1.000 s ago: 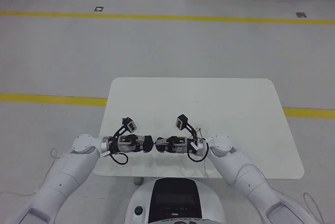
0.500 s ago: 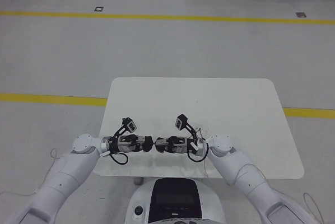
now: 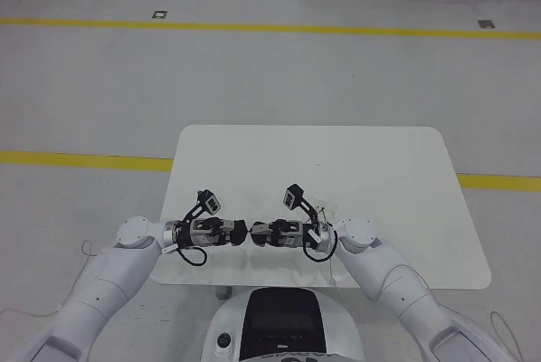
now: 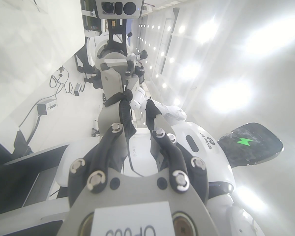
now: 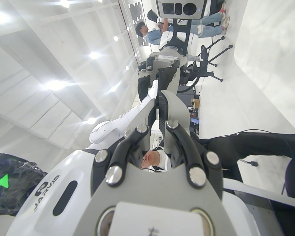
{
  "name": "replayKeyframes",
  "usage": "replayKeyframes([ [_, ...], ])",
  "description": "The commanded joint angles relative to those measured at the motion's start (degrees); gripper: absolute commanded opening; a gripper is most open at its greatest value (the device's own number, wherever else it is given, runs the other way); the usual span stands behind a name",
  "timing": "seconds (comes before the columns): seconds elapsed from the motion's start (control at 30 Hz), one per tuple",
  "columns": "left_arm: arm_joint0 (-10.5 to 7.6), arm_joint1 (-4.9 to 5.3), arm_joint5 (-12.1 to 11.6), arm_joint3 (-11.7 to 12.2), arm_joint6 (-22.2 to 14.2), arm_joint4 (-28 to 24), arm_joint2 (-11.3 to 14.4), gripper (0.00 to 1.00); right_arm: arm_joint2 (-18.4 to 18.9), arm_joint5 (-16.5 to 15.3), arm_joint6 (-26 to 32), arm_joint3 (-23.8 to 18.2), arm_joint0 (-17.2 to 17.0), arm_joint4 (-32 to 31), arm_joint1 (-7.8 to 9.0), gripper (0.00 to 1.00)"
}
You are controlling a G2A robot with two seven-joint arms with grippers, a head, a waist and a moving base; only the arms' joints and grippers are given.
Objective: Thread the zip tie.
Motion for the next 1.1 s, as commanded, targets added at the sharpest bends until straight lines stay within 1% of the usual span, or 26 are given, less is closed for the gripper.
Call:
replayKeyframes([
  [0.0, 0.0, 0.0, 0.0, 0.0, 0.0, 0.0, 0.0, 0.15, -0.01, -0.1, 0.03, -0.05, -0.04, 0.03, 0.0, 0.0],
  [0.07, 0.0, 0.0, 0.0, 0.0, 0.0, 0.0, 0.0, 0.15, -0.04, -0.09, 0.02, -0.07, -0.04, -0.03, 0.01, 0.0],
  [0.1, 0.0, 0.0, 0.0, 0.0, 0.0, 0.0, 0.0, 0.13, -0.05, -0.08, 0.03, -0.09, -0.04, -0.05, 0.01, 0.0],
  [0.3, 0.0, 0.0, 0.0, 0.0, 0.0, 0.0, 0.0, 0.13, -0.2, -0.21, -0.05, -0.38, -0.07, -0.19, -0.01, 0.0],
  [0.4, 0.0, 0.0, 0.0, 0.0, 0.0, 0.0, 0.0, 0.09, -0.24, -0.21, -0.1, -0.43, -0.06, -0.21, -0.01, 0.0],
  [0.57, 0.0, 0.0, 0.0, 0.0, 0.0, 0.0, 0.0, 0.05, -0.18, -0.42, -0.1, -0.53, -0.09, -0.13, 0.01, 0.0],
  [0.8, 0.0, 0.0, 0.0, 0.0, 0.0, 0.0, 0.0, 0.08, 0.05, -0.59, -0.09, -0.82, -0.27, -0.07, 0.11, 0.0],
  [0.93, 0.0, 0.0, 0.0, 0.0, 0.0, 0.0, 0.0, 0.07, 0.11, -0.52, -0.1, -0.94, -0.34, -0.07, 0.15, 0.0],
  [1.07, 0.0, 0.0, 0.0, 0.0, 0.0, 0.0, 0.0, 0.09, 0.09, -0.35, -0.09, -0.96, -0.31, -0.09, 0.17, 0.0],
])
